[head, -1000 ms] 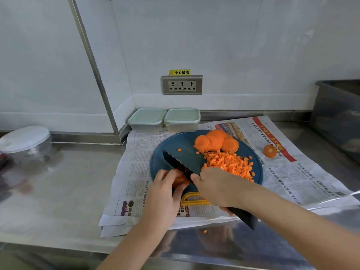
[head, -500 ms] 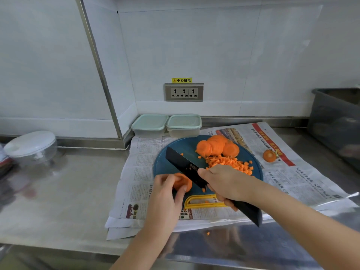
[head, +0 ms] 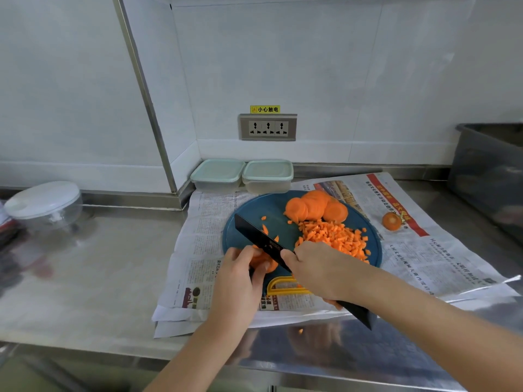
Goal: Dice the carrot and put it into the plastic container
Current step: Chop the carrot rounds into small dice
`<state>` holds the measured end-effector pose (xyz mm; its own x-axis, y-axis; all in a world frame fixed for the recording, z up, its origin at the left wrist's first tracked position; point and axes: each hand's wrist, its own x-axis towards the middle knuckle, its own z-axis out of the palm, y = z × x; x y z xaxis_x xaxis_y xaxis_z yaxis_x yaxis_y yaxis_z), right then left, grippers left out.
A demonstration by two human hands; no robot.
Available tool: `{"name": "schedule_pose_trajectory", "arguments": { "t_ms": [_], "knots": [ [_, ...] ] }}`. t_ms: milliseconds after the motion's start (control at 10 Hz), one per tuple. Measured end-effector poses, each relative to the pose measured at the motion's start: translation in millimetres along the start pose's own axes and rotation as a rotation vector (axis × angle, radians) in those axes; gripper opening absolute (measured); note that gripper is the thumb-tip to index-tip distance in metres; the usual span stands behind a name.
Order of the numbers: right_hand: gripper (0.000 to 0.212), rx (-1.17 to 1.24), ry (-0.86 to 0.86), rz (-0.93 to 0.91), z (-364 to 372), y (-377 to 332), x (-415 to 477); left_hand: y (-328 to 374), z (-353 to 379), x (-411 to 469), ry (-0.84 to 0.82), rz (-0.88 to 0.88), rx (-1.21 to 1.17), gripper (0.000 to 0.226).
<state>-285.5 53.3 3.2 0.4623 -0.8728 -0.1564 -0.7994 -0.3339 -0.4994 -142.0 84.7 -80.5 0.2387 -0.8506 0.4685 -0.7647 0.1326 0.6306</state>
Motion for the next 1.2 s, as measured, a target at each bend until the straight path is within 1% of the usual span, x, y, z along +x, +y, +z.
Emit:
{"name": "schedule_pose_trajectory", "arguments": {
  "t_ms": [100,200,300,400,500,600,700,800,900,1100,1200],
  "knots": [
    [0.040,-0.120,-0.023,0.031,11,1,7,-2,1,1,0.001,0.002,-0.003,0.006],
    [0.040,-0.116,-0.013,0.005,10,0,9,-3,1,0,0.008,0.008,0.005,0.005],
    [0.040,-0.113,0.042,-0.058,15,-10,7,-4,2,-1,0.020,0.012,-0.011,0.004],
    [0.028,-0.301,0.293,-0.398,26,1,17,-2,2,-3,0.029,0.017,-0.038,0.005],
    [0.038,-0.023,0.043,0.032,21,-6,14,-2,3,-4,0.031,0.003,-0.072,0.011],
    [0.041,0.119,-0.032,0.103,14,3,19,-4,5,-4,0.029,-0.074,-0.123,0.016],
    [0.050,0.168,-0.135,0.117,-3,7,6,-3,5,-6,0.034,-0.141,-0.198,0.017],
    [0.052,0.187,-0.117,0.078,-17,6,-6,-2,3,-5,0.042,-0.166,-0.211,0.016],
    [0.050,0.149,-0.131,0.066,-19,4,-12,-3,1,-4,0.039,-0.177,-0.217,0.017],
    [0.044,0.086,-0.113,0.054,-16,-2,-22,1,-1,-5,0.043,-0.175,-0.239,0.016],
    [0.044,0.093,-0.085,0.051,-10,-3,-21,1,-1,-3,0.045,-0.181,-0.278,0.015]
  ]
}}
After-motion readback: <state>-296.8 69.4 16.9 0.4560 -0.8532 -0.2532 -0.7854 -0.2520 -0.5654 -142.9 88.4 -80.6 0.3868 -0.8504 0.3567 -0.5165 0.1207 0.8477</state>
